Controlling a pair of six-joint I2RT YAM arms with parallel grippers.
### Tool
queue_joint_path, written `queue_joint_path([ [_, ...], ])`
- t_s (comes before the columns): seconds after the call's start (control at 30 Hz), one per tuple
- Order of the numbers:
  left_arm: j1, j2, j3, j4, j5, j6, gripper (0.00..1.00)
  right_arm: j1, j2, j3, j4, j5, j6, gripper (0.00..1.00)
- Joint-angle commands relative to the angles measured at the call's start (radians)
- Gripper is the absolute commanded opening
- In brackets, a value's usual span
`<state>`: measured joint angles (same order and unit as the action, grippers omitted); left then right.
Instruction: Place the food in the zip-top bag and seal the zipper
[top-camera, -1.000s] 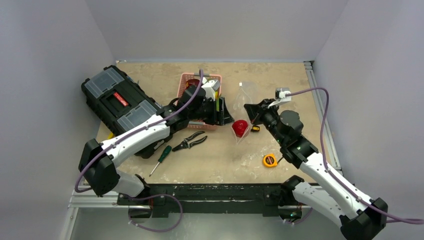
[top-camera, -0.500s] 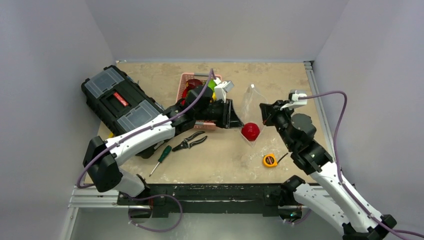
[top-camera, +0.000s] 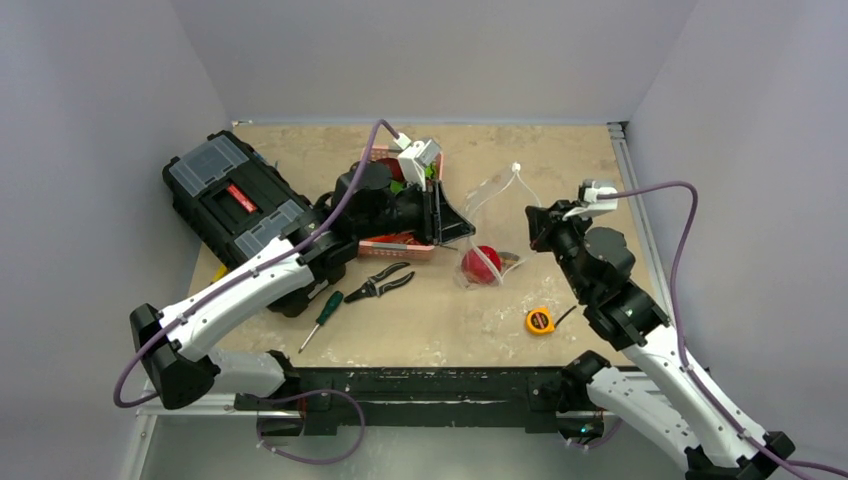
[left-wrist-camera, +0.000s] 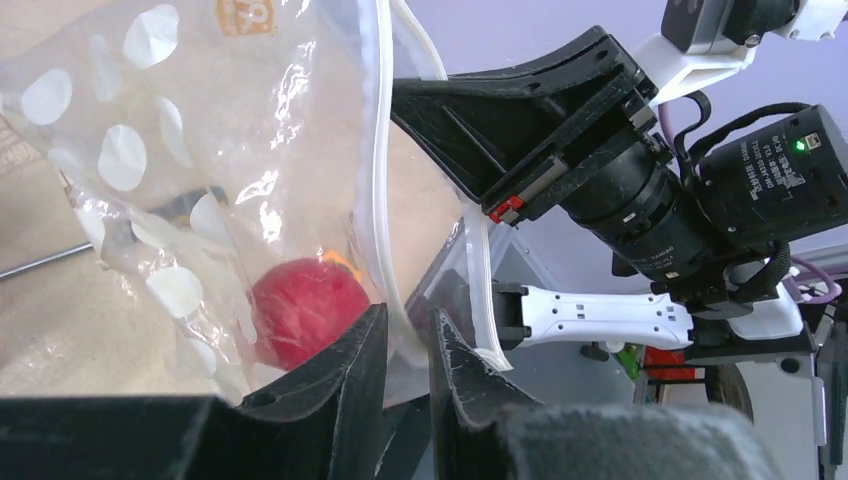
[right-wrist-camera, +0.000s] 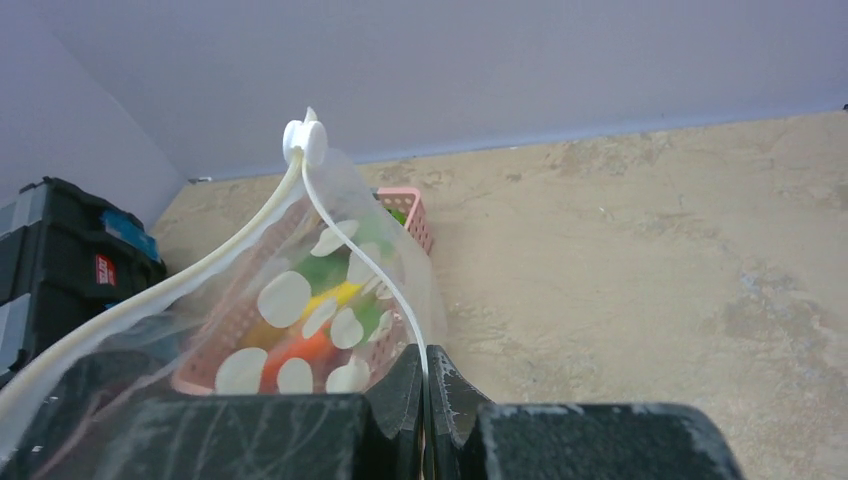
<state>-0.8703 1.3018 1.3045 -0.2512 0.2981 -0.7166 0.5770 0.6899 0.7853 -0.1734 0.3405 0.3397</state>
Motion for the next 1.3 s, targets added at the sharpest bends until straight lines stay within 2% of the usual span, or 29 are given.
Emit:
queue_joint_path([
  [0.0, 0.001, 0.047, 0.038, -0.031, 0.064, 0.009, 0.19, 0.003, -0.036, 0.024, 0.019, 0.041, -0.026, 0.00],
  [0.1, -0.021, 0.098, 0.030, 0.053, 0.158, -0.054, 0.17, 0.002, -0.019, 0.029, 0.051, -0.051, -0.030, 0.00],
  [0.3, -0.059, 0.108, 0.070, 0.092, 0.179, -0.050, 0.18, 0.005, 0.047, -0.003, 0.118, -0.272, 0.035, 0.00],
  [0.43, -0.056, 0.086, 0.086, -0.021, 0.086, 0.026, 0.18, 0.006, 0.025, -0.006, 0.098, -0.191, 0.017, 0.00],
  [0.57, -0.047, 0.094, 0.050, -0.044, 0.087, 0.033, 0.19, 0.004, -0.006, 0.010, 0.058, -0.117, -0.018, 0.00],
  [0.63, -0.047, 0.086, 0.023, -0.038, 0.083, 0.035, 0.27, 0.005, -0.017, 0.008, 0.051, -0.098, -0.029, 0.00],
  [0.7, -0.045, 0.067, 0.001, -0.036, 0.067, 0.046, 0.47, 0.006, -0.028, 0.000, 0.052, -0.082, -0.037, 0.00],
  [0.73, -0.040, 0.057, -0.006, -0.036, 0.067, 0.054, 0.52, 0.005, -0.034, -0.005, 0.052, -0.074, -0.038, 0.00],
  [0.93, 0.028, 0.000, -0.010, -0.115, 0.064, 0.105, 0.69, 0.005, -0.061, -0.021, 0.064, -0.067, -0.039, 0.00],
  [1.03, 0.086, -0.039, -0.033, -0.136, 0.076, 0.124, 0.91, 0.005, -0.063, -0.028, 0.067, -0.061, -0.042, 0.00],
  [1.1, 0.128, -0.060, -0.044, -0.163, 0.072, 0.137, 0.96, 0.005, -0.063, -0.036, 0.068, -0.063, -0.040, 0.00],
  [1.27, 0.203, -0.054, -0.050, -0.256, -0.016, 0.196, 0.96, 0.005, -0.063, -0.041, 0.072, -0.066, -0.040, 0.00],
])
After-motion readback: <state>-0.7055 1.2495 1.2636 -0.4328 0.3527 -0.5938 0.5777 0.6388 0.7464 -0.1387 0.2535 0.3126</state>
